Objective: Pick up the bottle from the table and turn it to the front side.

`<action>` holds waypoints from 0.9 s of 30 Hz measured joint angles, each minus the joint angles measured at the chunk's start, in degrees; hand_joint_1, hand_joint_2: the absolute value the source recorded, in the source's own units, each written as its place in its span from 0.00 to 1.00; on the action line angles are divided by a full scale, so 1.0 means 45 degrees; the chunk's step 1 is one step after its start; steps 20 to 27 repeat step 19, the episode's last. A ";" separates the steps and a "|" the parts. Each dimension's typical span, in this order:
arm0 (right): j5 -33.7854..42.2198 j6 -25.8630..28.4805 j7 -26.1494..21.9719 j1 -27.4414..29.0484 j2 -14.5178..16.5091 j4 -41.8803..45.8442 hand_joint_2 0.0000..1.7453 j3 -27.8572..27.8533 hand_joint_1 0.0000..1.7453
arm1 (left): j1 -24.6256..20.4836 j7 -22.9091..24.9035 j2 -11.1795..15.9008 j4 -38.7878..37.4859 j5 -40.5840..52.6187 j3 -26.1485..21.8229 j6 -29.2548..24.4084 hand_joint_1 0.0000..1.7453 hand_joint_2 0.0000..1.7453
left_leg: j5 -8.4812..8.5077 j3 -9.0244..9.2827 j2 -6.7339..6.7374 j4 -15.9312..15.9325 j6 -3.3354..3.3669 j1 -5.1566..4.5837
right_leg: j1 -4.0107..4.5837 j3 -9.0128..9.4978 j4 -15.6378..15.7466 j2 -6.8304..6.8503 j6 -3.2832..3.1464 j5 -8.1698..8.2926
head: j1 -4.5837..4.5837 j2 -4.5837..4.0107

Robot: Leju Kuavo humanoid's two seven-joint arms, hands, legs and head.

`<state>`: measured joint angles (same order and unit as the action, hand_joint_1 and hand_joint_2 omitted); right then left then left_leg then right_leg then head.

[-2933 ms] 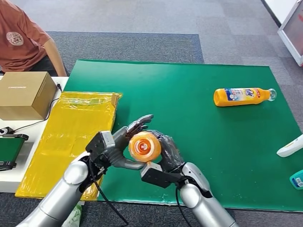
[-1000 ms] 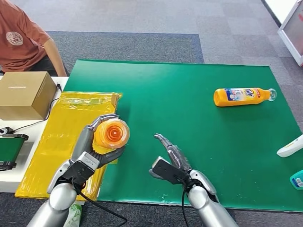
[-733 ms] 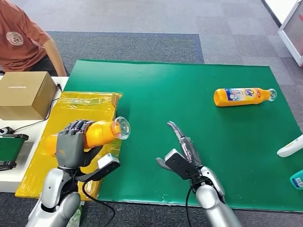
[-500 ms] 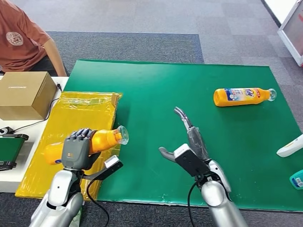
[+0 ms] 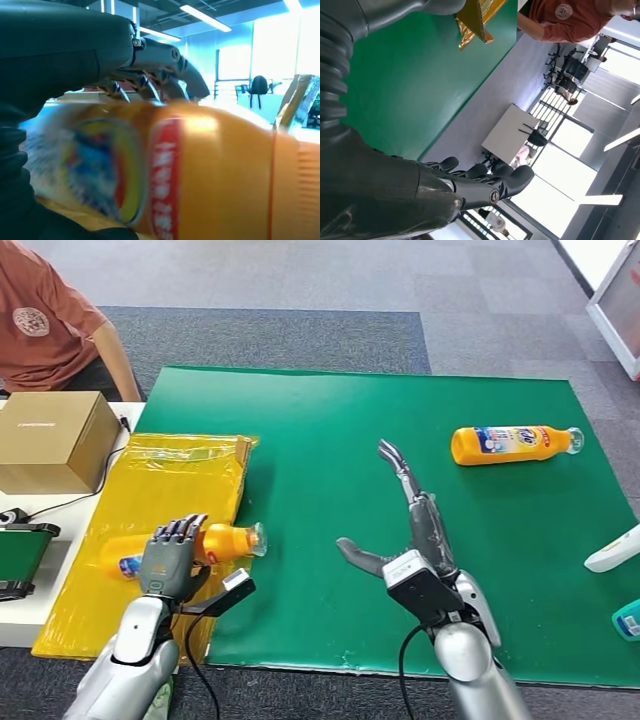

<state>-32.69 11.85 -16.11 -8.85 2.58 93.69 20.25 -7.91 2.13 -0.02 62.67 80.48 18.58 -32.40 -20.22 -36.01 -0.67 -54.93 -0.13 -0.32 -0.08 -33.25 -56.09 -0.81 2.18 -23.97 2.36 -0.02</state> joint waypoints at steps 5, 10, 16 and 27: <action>0.0002 0.0094 0.0000 0.0095 -0.0067 0.0080 1.00 0.0045 0.00 | 0.0245 -0.0080 -0.0119 0.0095 0.0269 -0.0075 -0.0549 0.00 1.00 | -0.0001 -0.0001 -0.0001 0.0000 0.0001 -0.0002 | -0.0001 0.0002 0.0000 0.0000 0.0001 -0.0001 | 0.0001 0.0000; -0.0055 0.0118 0.0000 0.0250 -0.0124 0.0085 1.00 0.0109 0.00 | 0.0692 -0.0160 -0.0170 0.0830 0.0509 -0.0083 -0.0867 0.00 1.00 | -0.0005 -0.0002 -0.0001 0.0000 0.0000 -0.0002 | -0.0001 0.0000 0.0001 0.0000 0.0002 -0.0002 | 0.0001 0.0001; -0.0267 0.0168 0.0015 0.0453 -0.0157 0.0104 1.00 0.0138 0.00 | 0.1475 -0.1254 -0.0159 0.2936 -0.1249 0.0043 -0.0905 0.00 1.00 | -0.0005 -0.0002 0.0000 0.0000 -0.0001 0.0000 | 0.0000 -0.0002 0.0001 0.0000 0.0002 -0.0003 | 0.0000 -0.0001; -0.0364 0.0243 0.0032 0.0694 -0.0178 0.0202 1.00 0.0133 0.00 | 0.1917 -0.2625 -0.0167 0.4281 -0.4458 0.0226 -0.0147 0.00 1.00 | -0.0007 -0.0003 0.0000 0.0000 0.0000 0.0000 | 0.0000 -0.0002 0.0001 0.0001 0.0003 -0.0004 | 0.0000 0.0000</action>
